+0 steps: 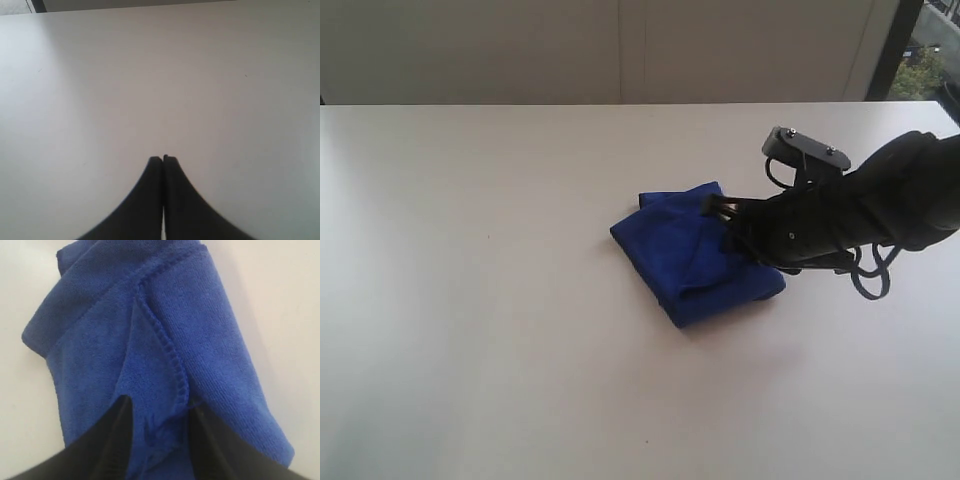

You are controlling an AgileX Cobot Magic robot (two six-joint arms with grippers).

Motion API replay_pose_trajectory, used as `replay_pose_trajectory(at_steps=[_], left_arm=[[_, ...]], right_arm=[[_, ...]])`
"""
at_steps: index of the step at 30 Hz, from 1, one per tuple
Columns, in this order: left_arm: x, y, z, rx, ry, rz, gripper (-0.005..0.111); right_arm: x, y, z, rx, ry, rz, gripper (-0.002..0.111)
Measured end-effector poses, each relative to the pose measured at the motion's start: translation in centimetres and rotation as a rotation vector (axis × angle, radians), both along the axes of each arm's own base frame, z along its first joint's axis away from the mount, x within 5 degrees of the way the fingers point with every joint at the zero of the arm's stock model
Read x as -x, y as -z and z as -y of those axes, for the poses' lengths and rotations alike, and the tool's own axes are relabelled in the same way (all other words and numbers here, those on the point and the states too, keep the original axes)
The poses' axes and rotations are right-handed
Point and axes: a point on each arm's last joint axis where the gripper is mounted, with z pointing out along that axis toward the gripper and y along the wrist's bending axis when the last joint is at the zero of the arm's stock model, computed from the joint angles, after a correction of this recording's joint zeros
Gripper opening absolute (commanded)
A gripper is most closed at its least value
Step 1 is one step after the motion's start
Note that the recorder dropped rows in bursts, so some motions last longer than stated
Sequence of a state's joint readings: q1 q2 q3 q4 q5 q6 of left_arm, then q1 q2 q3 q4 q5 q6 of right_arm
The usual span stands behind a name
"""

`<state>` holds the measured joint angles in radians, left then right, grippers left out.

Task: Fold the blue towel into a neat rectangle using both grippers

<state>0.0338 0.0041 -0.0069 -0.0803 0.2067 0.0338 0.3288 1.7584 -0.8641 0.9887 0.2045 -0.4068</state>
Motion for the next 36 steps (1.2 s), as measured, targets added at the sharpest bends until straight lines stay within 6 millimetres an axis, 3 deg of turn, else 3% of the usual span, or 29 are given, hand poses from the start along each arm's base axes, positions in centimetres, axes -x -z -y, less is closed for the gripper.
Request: replay_pose_trajectory(at_steps=[5, 12, 20, 29, 32, 36], left_arm=[[0.0, 0.0, 0.0, 0.0, 0.0, 0.0, 0.0], [0.0, 0.0, 0.0, 0.0, 0.0, 0.0, 0.0], [0.0, 0.0, 0.0, 0.0, 0.0, 0.0, 0.0], [0.0, 0.0, 0.0, 0.0, 0.0, 0.0, 0.0], [0.0, 0.0, 0.0, 0.0, 0.0, 0.0, 0.0], [0.0, 0.0, 0.0, 0.0, 0.0, 0.0, 0.0]], right_arm=[[-0.1, 0.9, 0.0, 0.005, 0.007, -0.026, 0.03], [-0.2, 0.9, 0.0, 0.001, 0.026, -0.022, 0.0], [-0.2, 0.3, 0.1, -0.005, 0.028, -0.001, 0.0], [1.8, -6.4, 0.4, 0.074, -0.197, 0.216, 0.0], [2.2, -5.7, 1.3, 0.159, -0.309, 0.161, 0.0], [2.0, -4.7, 3.3, 0.231, -0.296, 0.088, 0.0]])
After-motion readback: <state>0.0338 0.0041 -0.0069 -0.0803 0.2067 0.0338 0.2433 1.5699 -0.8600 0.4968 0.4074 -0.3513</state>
